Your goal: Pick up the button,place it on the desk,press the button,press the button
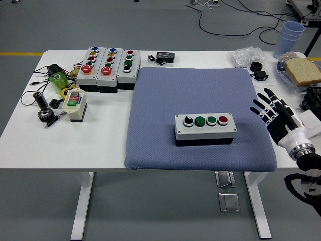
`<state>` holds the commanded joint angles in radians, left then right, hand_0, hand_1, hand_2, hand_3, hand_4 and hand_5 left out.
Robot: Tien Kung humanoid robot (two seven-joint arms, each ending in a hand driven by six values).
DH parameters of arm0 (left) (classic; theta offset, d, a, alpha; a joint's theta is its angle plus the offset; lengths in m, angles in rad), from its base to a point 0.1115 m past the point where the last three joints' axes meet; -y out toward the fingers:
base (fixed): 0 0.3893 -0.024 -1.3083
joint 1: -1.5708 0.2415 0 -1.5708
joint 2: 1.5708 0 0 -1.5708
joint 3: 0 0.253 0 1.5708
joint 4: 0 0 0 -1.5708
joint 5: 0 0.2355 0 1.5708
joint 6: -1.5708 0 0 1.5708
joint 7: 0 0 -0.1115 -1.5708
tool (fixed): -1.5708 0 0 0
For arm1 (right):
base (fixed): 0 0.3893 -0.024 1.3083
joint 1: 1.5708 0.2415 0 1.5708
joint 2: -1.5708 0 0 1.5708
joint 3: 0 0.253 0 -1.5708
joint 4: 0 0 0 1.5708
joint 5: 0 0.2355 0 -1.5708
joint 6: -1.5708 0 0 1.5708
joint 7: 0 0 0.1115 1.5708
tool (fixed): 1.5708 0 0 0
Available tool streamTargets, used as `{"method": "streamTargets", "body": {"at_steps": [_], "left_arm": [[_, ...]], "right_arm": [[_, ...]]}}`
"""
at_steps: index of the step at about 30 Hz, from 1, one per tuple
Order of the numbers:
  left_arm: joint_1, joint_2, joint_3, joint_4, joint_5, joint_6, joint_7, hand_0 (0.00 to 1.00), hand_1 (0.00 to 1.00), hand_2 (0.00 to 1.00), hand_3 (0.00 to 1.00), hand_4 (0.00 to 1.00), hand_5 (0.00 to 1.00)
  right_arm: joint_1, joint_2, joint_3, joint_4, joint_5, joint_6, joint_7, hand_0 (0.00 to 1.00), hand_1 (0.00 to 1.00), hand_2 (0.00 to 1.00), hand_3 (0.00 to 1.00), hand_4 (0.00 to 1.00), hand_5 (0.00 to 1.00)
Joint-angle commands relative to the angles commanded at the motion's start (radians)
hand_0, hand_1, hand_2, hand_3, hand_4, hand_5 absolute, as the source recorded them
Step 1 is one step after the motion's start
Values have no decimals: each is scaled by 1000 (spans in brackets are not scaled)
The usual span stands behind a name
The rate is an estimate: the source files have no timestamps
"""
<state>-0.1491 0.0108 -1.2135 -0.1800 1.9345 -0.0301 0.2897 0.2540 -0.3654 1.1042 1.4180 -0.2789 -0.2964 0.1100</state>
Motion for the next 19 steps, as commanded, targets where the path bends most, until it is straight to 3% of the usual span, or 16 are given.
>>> {"method": "streamTargets", "body": {"at_steps": [9, 14, 16, 19], "left_arm": [[-2, 3, 4, 0, -5, 1, 1, 645, 606, 602, 566, 309, 862], [9, 5, 18, 0, -53, 16, -6, 645, 606, 603, 565, 308, 860], [17, 4, 2, 0, -59, 21, -23, 645, 606, 603, 565, 308, 860], [40, 3, -39, 0, -73, 27, -107, 645, 606, 603, 565, 308, 860]], "right_arm": [[2, 1, 4, -2, 15, 11, -3, 683, 643, 683, 645, 709, 331], [3, 0, 0, -3, 20, 17, -7, 671, 627, 672, 636, 708, 335], [3, -1, 0, -3, 20, 17, -8, 671, 627, 672, 636, 708, 335], [1, -2, -1, -3, 21, 15, -9, 671, 627, 672, 636, 708, 335]]}}
